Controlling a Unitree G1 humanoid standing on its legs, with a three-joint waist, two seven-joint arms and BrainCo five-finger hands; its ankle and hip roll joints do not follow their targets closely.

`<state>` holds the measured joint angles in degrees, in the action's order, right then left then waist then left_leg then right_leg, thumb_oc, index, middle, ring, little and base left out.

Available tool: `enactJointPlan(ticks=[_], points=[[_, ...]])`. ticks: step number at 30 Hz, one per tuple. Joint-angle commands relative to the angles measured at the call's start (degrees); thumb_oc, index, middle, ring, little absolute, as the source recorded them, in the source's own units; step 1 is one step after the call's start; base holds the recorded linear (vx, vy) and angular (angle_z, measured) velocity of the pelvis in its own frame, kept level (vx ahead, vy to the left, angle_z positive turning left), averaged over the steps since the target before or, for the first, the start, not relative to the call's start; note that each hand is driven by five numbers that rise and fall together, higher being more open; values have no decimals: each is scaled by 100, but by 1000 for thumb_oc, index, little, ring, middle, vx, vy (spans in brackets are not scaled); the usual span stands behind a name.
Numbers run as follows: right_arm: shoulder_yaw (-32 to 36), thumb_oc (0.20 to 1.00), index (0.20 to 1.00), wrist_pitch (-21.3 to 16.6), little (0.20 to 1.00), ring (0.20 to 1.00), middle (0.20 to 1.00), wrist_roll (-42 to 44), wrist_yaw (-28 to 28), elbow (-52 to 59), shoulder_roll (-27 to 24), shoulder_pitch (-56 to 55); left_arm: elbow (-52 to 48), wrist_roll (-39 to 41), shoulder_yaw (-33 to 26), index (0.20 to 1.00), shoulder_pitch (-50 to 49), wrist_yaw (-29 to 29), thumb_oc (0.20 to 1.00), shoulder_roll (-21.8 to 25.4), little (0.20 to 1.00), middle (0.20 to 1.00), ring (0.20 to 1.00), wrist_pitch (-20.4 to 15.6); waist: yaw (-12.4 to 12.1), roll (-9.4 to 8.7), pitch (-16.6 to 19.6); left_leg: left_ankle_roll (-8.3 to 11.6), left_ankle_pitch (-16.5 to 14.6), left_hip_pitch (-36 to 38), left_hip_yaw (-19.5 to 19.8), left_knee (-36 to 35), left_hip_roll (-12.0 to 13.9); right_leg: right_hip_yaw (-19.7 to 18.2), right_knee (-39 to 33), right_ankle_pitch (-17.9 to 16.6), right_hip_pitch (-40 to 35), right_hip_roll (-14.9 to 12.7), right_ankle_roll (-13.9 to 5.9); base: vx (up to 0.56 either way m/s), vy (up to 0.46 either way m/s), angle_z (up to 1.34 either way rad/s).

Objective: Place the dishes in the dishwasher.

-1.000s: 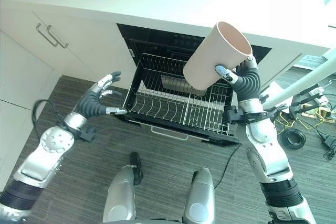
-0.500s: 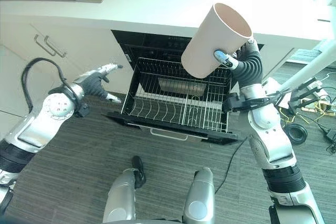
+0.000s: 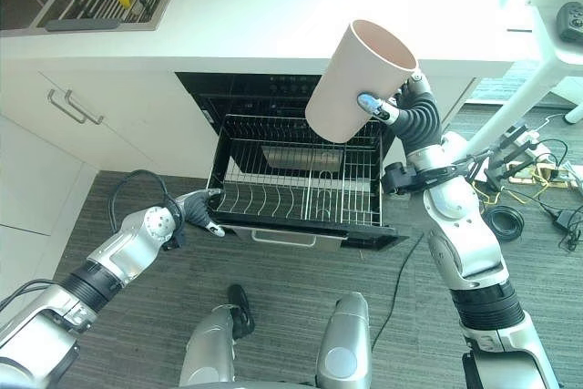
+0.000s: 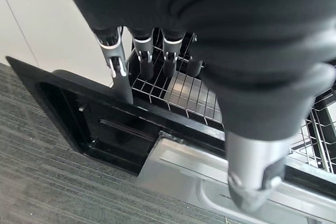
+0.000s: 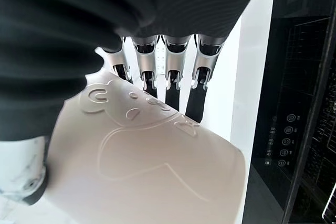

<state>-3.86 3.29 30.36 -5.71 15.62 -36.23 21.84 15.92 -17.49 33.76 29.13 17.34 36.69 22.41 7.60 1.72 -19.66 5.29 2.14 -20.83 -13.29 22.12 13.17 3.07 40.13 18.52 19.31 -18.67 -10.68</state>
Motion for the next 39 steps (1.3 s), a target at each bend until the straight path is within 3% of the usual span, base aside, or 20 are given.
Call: enactJointPlan(ticks=[1, 4, 6, 15, 19, 24, 27, 30, 33, 36, 39], points=[[175, 200, 200, -251, 200, 200, 200, -28, 50, 182, 124, 444, -31, 13, -62, 1000, -161, 42, 1000, -77, 1000, 1000, 1000, -131, 37, 6, 275, 426, -763, 628, 559, 303, 651, -96, -1237, -1484, 177, -132, -104, 0, 0, -5], [175, 200, 200, -251, 200, 200, 200, -28, 50, 182, 124, 444, -31, 13, -62, 1000, -161, 42, 1000, -77, 1000, 1000, 1000, -131, 37, 6, 275, 426, -764, 628, 559, 303, 651, -96, -1237, -1484, 178, -132, -104, 0, 0, -1], [218, 200, 200, -332, 200, 200, 200, -49, 205, 145, 188, 436, 283, -644, 314, 1000, -584, 678, 1000, -251, 1000, 1000, 1000, -24, 49, -27, 216, 433, -818, 548, 558, 422, 701, -54, -1259, -1452, 133, -114, -100, -19, -32, -2], [187, 200, 200, -366, 200, 200, 200, -38, 291, 86, 133, 596, 877, -1632, 880, 1000, -697, 1333, 1000, -464, 1000, 1000, 1000, 9, 75, -85, 132, 426, -874, 293, 639, 582, 688, -54, -1249, -1413, 228, -56, -55, -42, -5, -8], [154, 200, 200, -307, 200, 200, 200, -116, 324, -113, 68, 701, 971, -2872, 1232, 1000, -844, 2906, 1000, -356, 1000, 1000, 1000, 325, 54, -71, 86, 440, -916, 235, 696, 622, 649, -15, -1286, -1410, 232, -44, -45, -8, -4, 0], [12, 200, 200, -240, 200, 200, 200, -136, 402, -361, -42, 886, 887, -3734, 1723, 1000, -857, 4662, 1000, -100, 1000, 1000, 1000, 622, 99, -41, 6, 440, -962, 168, 707, 643, 580, -23, -1242, -1376, 326, -25, -45, -21, 20, -4], [-11, 200, 200, -209, 200, 200, 200, -197, 510, -495, -64, 921, 693, -3949, 1877, 1000, -891, 5603, 1000, -46, 1000, 1000, 1000, 724, 118, -34, -45, 438, -989, 97, 714, 675, 542, -40, -1205, -1358, 406, -12, -35, -45, 26, -10], [-49, 200, 200, -207, 200, 200, 200, -319, 587, -672, -63, 909, 498, -4187, 1946, 1000, -1000, 6160, 1000, -20, 1000, 1000, 1000, 748, 100, -37, -92, 429, -1008, 42, 734, 695, 518, -30, -1184, -1346, 451, 2, -28, -38, -9, -8], [-60, 200, 200, -96, 200, 200, 200, -437, 676, -826, -158, 859, 200, -4520, 1924, 1000, -1198, 6555, 1000, 118, 1000, 1000, 1000, 579, 51, -31, -131, 415, -1025, -28, 768, 718, 497, -9, -1172, -1333, 491, 6, -12, -26, -19, -5], [-104, 200, 200, -29, 200, 200, 200, -558, 790, -1017, -272, 761, -68, -5270, 1846, 1000, -1388, 6726, 1000, 354, 1000, 1000, 1000, 105, -3, -20, -141, 394, -1041, -79, 798, 742, 485, 16, -1147, -1315, 518, -20, -5, 0, 0, 0], [-184, 200, 200, -23, 200, 200, 200, -627, 781, -1183, -441, 641, -444, -5313, 1730, 1000, -1591, 7182, 1000, 616, 1000, 1000, 1000, -268, -44, -2, -165, 385, -1053, -109, 803, 737, 473, 37, -1141, -1310, 547, -39, 0, 0, 0, 0]])
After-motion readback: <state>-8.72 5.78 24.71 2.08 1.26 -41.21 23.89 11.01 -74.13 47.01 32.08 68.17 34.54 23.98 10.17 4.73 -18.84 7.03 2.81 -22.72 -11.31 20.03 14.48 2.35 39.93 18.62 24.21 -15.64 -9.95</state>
